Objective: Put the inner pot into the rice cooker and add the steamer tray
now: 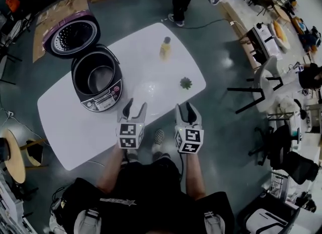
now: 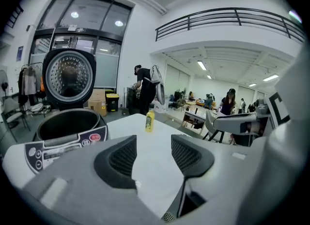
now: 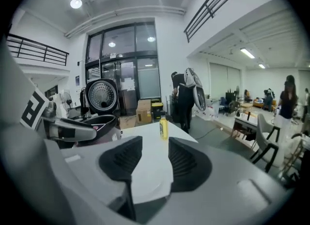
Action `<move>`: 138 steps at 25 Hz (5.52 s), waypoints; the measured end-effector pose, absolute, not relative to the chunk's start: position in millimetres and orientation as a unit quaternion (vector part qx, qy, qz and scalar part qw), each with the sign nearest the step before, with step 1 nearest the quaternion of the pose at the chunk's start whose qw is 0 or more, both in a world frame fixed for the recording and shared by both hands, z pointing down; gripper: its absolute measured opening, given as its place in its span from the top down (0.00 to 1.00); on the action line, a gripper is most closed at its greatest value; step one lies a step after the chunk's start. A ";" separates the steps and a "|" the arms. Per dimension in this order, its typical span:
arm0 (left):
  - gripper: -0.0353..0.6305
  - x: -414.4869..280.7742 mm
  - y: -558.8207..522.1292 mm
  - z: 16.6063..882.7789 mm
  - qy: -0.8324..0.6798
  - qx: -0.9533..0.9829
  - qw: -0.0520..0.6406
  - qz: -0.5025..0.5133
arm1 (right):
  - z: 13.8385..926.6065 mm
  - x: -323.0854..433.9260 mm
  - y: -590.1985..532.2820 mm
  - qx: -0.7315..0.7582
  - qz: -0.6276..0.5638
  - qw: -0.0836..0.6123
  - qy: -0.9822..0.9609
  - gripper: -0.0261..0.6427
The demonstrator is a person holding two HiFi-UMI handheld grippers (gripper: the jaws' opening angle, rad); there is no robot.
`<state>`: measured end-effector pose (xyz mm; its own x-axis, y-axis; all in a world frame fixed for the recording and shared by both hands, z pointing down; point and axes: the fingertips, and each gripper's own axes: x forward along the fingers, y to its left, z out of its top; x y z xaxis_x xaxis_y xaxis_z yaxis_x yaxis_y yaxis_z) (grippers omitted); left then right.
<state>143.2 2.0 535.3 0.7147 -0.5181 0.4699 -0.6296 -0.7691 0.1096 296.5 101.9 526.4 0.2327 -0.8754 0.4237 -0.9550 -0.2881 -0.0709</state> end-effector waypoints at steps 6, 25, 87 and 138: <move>0.62 133.4 -1.6 580.8 -0.335 0.895 0.157 0.249 | 574.1 296.9 86.4 0.753 0.234 0.125 -0.603 0.70; 0.62 120.1 -13.4 717.8 -0.358 0.842 0.218 0.340 | 711.4 306.1 55.5 0.701 0.321 0.184 -0.610 0.70; 0.71 150.6 -21.0 548.4 -0.431 0.864 0.105 0.237 | 536.7 336.4 43.6 0.725 0.179 0.111 -0.656 0.82; 0.71 -83.5 -191.7 481.2 -0.568 0.793 0.095 0.200 | 472.0 111.8 -182.0 0.617 0.114 0.111 -0.771 0.81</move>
<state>-83.5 -191.7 481.2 0.2748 -0.8622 0.4256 -0.9386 -0.3366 -0.0760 111.8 -182.0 472.0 -0.2137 -0.9257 0.3120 -0.9764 0.2126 -0.0381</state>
